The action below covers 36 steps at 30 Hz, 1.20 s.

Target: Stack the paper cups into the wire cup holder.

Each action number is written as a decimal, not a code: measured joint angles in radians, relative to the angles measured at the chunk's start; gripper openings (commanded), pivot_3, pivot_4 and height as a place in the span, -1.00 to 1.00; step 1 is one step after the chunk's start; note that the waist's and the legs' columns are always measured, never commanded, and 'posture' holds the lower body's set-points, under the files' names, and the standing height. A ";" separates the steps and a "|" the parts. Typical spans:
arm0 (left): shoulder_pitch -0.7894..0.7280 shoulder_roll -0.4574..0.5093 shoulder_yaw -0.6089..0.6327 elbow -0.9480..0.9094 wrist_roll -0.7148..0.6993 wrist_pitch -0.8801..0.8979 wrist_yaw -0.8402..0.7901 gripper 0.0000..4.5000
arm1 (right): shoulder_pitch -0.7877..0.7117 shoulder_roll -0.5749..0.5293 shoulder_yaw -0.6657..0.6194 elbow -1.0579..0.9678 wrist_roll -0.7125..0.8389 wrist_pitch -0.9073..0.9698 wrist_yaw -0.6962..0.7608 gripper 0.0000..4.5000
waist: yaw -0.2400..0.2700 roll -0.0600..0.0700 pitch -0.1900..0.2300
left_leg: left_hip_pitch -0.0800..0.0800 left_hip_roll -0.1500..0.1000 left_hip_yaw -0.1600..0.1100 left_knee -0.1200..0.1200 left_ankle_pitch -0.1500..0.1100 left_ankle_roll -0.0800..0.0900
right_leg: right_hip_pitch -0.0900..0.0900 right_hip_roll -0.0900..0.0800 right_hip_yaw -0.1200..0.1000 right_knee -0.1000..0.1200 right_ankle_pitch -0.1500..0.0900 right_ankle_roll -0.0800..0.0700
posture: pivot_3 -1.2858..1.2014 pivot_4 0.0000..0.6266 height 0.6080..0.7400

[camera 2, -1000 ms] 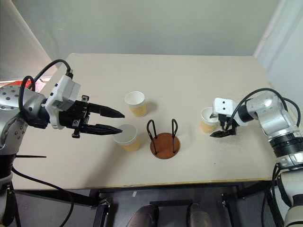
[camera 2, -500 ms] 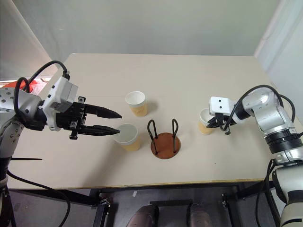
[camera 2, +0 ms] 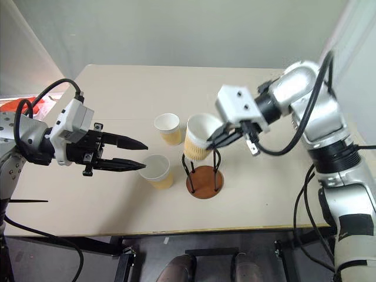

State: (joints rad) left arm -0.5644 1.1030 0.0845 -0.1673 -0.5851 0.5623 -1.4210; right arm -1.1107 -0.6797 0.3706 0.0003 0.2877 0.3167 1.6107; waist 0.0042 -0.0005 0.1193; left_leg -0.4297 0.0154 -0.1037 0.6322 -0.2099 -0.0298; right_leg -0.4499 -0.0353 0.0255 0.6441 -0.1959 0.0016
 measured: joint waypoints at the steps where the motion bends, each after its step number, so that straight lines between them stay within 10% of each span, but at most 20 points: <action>1: 0.002 0.000 0.000 -0.001 0.000 0.000 0.001 0.06 | 0.003 0.000 0.003 -0.005 -0.004 0.000 0.000 -0.99 | -0.001 0.000 0.000 | 0.000 0.000 0.000 0.000 0.000 0.000 | 0.000 0.000 0.000 0.000 0.000 0.000 | 0.03 -0.52 1.00; 10: 0.039 0.012 0.011 -0.025 0.000 0.000 0.006 0.06 | 0.025 0.003 0.006 -0.012 -0.058 -0.048 -0.008 -0.90 | -0.003 0.000 0.000 | 0.003 0.000 0.000 0.000 0.001 -0.001 | 0.000 0.000 0.000 0.002 0.000 0.000 | 0.03 -0.52 1.00; 23: -0.096 0.052 -0.197 0.025 0.232 -0.168 -0.074 0.06 | 0.033 0.048 -0.005 0.004 -0.085 -0.012 -0.060 0.99 | -0.001 0.000 0.000 | 0.002 0.000 0.000 0.000 0.000 0.000 | 0.000 0.000 0.000 0.002 0.000 0.000 | 0.03 -0.52 1.00; 36: -0.189 0.084 -0.475 0.095 0.296 -0.367 -0.150 0.06 | 0.158 0.034 -0.143 -0.110 0.027 0.213 -0.245 0.99 | 0.000 0.000 0.000 | 0.000 0.000 0.000 0.000 -0.001 0.000 | 0.000 0.000 0.000 0.000 0.003 0.004 | 0.03 -0.52 1.00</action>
State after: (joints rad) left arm -0.7533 1.1871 -0.3906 -0.0723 -0.2894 0.1957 -1.5706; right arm -0.9532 -0.6455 0.2275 -0.1096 0.3149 0.5296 1.3658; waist 0.0039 -0.0005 0.1193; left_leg -0.4297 0.0156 -0.1037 0.6324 -0.2106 -0.0298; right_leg -0.4504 -0.0354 0.0258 0.6439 -0.1930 0.0058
